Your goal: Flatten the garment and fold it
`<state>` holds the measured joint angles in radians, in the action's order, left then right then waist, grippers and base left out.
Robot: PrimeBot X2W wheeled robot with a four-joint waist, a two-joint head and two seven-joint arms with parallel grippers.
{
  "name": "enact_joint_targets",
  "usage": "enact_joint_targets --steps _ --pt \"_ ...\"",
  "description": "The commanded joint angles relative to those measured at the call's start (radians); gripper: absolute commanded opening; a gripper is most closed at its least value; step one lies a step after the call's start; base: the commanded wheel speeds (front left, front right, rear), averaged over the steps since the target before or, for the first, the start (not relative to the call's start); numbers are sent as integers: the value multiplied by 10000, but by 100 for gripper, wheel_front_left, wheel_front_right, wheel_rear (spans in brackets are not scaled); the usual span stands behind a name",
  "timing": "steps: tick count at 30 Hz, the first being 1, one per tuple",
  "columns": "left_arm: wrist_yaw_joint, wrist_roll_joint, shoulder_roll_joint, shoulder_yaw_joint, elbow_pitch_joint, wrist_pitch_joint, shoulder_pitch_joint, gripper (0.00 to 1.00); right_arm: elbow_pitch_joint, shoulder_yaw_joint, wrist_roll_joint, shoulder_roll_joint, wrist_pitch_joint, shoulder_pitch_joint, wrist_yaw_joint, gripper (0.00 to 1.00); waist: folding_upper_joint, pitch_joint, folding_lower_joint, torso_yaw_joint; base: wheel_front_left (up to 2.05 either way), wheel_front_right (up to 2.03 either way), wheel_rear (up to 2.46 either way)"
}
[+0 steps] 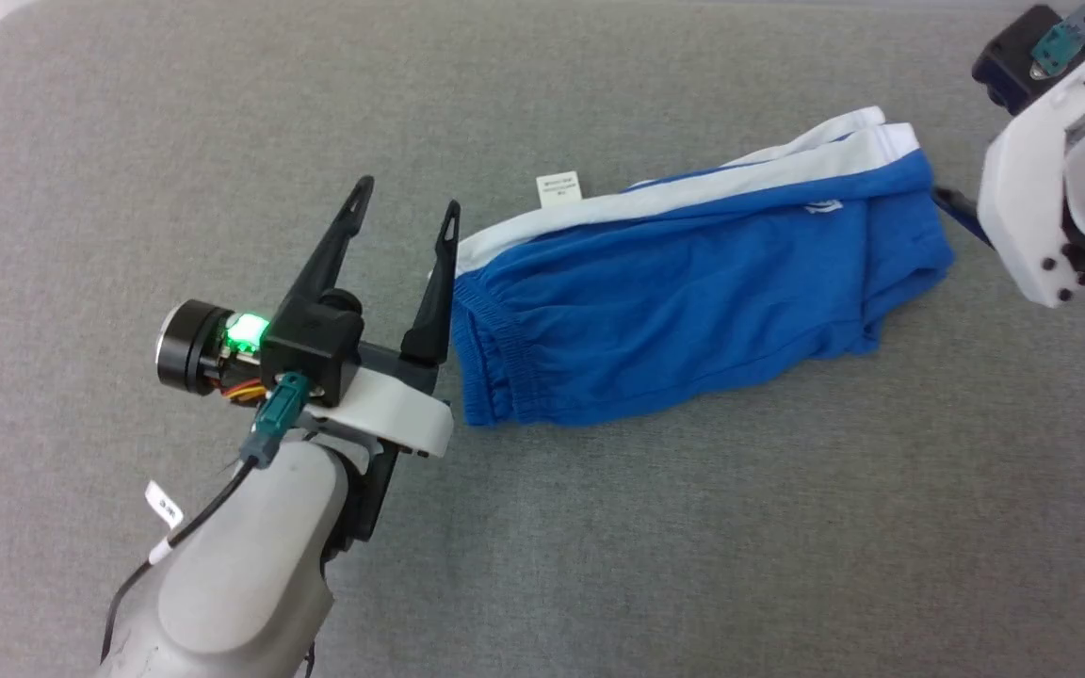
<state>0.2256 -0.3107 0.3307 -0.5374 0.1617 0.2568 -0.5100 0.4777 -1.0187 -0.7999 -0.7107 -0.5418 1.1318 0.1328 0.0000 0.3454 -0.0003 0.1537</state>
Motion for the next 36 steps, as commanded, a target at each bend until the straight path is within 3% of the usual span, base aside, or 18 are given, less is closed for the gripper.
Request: enact_joint_targets --steps 1,6,15,16,17,22,30,36 --pt "58 59 16 88 -168 47 195 100 -192 -278 -341 -219 -624 196 -21 100 0 227 3 223 0 0 0" --pt "2 147 -128 184 -364 48 221 100 77 -600 -1107 -278 -1659 118 -21 100 0 541 3 546 0 0 0" --pt "-405 97 -170 299 -100 48 114 100 1126 -1300 -1674 496 -1256 -1091 -21 100 0 496 3 787 0 0 0" --pt "-498 84 -97 284 -56 34 75 100 1155 -1344 -1714 523 -1078 -1135 -21 34 0 410 3 759 0 0 0" --pt "-621 24 -32 282 -41 -1 23 100 1191 -1352 -1760 546 -864 -1157 -21 0 0 308 3 726 0 0 0" --pt "-1411 -479 527 325 -221 -890 -353 100 1453 -1368 -1691 520 266 -1038 -21 0 0 -304 3 527 0 0 0" --pt "-3062 -1715 1346 -415 -675 -4578 -1211 100 1671 -1628 -1787 700 1435 -1216 -21 0 0 -963 3 319 0 0 0" --pt "-3472 -2925 1502 -1450 -533 -7259 -1660 100 1774 -1947 -1800 863 1836 -1222 -21 0 0 -937 3 169 0 0 0"
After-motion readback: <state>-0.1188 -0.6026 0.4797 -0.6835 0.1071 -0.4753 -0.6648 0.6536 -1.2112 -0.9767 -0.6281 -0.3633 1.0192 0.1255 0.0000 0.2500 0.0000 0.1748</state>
